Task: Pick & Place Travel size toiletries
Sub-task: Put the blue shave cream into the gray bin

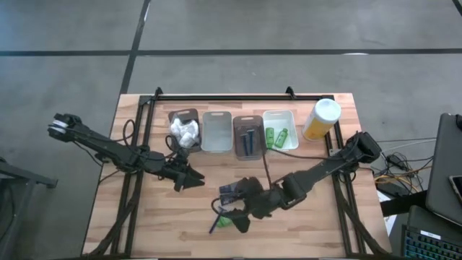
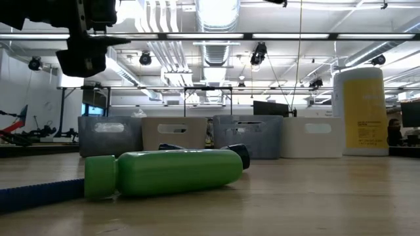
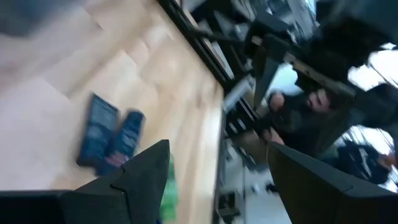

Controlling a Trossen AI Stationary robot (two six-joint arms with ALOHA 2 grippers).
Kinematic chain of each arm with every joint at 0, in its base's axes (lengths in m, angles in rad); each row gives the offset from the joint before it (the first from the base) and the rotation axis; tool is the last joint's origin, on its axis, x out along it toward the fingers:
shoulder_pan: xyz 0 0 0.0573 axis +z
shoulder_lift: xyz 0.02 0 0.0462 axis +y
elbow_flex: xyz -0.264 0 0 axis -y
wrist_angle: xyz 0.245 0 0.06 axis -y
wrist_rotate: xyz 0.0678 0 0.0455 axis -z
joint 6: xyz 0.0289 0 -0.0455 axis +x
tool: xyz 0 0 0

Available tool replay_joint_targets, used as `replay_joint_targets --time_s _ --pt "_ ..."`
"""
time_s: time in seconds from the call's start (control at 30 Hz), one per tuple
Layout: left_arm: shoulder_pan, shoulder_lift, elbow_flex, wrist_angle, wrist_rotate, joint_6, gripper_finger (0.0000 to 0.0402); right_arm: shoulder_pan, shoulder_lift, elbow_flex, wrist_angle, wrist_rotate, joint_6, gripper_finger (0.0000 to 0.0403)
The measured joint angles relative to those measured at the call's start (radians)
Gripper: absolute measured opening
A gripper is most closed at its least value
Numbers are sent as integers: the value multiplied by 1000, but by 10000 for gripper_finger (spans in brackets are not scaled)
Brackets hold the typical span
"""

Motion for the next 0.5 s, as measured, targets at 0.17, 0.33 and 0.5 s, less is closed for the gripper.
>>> replay_joint_targets --time_s 0.17,0.33,0.5 --pt "0 -1 0 12 -50 -57 273 -64 -13 0 -159 -131 -178 363" --pt "-4 2 0 9 -71 -106 273 -96 -18 0 -195 -236 -348 363" --pt "-19 11 0 -17 -65 -104 273 -101 -18 -5 -298 -247 -423 363"
